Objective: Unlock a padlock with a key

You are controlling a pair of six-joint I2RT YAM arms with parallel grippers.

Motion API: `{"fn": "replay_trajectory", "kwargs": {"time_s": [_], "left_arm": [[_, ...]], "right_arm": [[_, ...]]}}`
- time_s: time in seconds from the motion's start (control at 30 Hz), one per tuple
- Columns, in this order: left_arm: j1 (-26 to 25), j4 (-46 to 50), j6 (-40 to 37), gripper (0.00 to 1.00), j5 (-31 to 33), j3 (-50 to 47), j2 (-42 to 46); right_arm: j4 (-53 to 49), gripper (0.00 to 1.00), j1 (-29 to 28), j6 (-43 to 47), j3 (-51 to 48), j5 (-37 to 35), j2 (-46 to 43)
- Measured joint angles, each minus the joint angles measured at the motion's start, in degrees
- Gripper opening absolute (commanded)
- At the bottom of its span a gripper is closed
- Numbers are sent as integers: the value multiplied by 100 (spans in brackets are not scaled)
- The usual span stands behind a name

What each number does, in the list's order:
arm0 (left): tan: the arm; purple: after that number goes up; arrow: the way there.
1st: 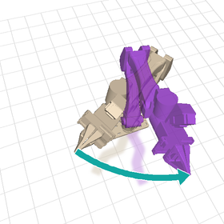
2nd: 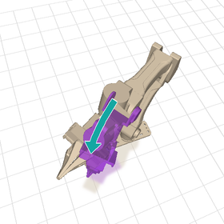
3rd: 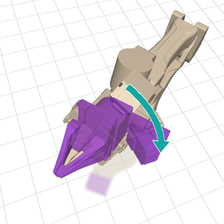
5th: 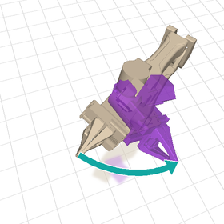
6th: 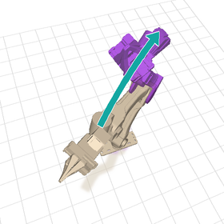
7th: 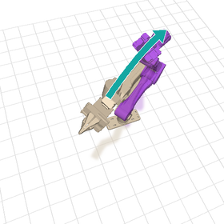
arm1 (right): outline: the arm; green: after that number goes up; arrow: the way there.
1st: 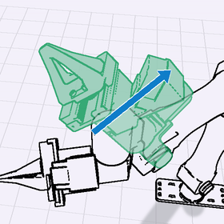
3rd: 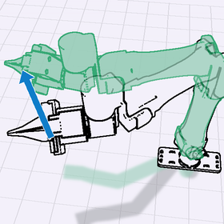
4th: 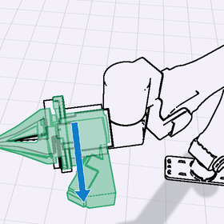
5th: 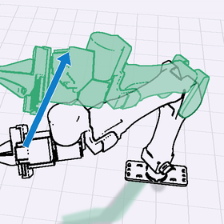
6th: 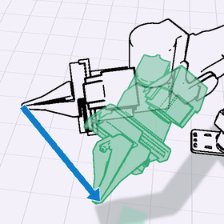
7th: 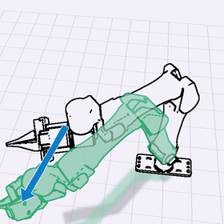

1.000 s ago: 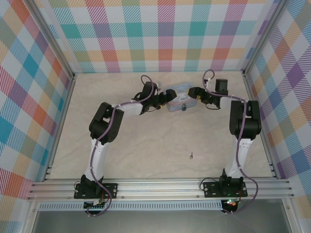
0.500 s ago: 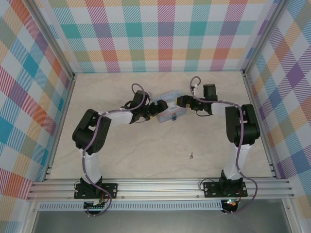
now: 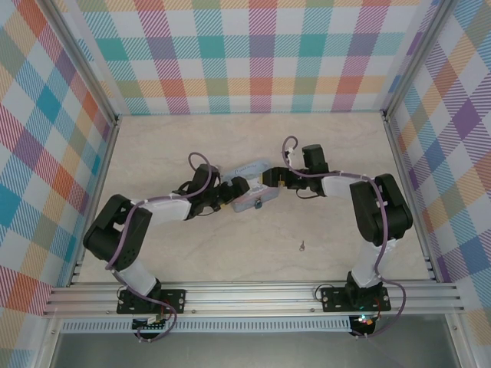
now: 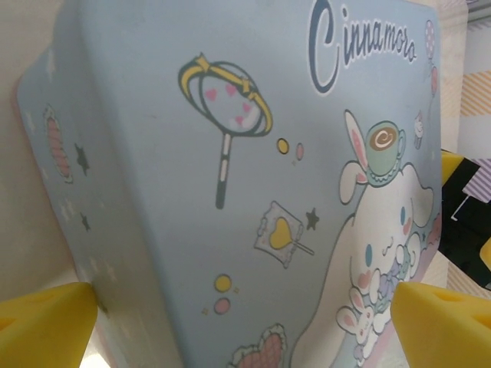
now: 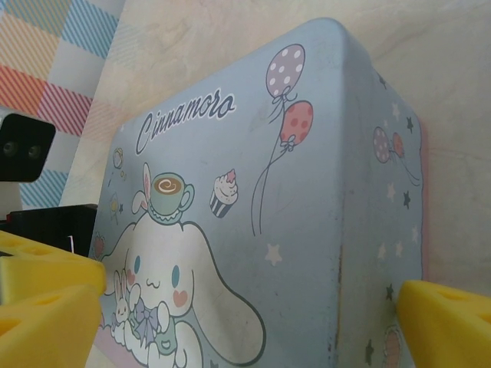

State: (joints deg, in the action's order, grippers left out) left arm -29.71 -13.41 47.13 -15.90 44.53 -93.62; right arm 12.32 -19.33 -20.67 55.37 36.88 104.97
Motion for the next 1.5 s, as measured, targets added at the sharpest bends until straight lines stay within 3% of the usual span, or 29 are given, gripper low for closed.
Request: {"fn": "replay_trajectory", "kwargs": {"time_s": [0.3, 0.67, 0.93, 1.23, 1.5], "left_arm": [[385, 223, -70, 100, 404, -299, 1084], [490, 920, -1058, 100, 1220, -236, 2151], [492, 999, -1646, 100, 1519, -118, 2245], [529, 1014, -1873, 100, 1515, -109, 2245], [555, 1014, -1873, 100, 1508, -109, 2243]], "right_arm": [[-898, 100, 59, -9, 0, -796, -691], [-3598, 77, 105, -107, -275, -1856, -2304], [-5167, 60, -422, -800, -1145, -2474, -2988], [-5591, 51, -1174, -1561, -1392, -2747, -2861], [-5462, 38, -1292, -1867, -1493, -2911, -2496]]}}
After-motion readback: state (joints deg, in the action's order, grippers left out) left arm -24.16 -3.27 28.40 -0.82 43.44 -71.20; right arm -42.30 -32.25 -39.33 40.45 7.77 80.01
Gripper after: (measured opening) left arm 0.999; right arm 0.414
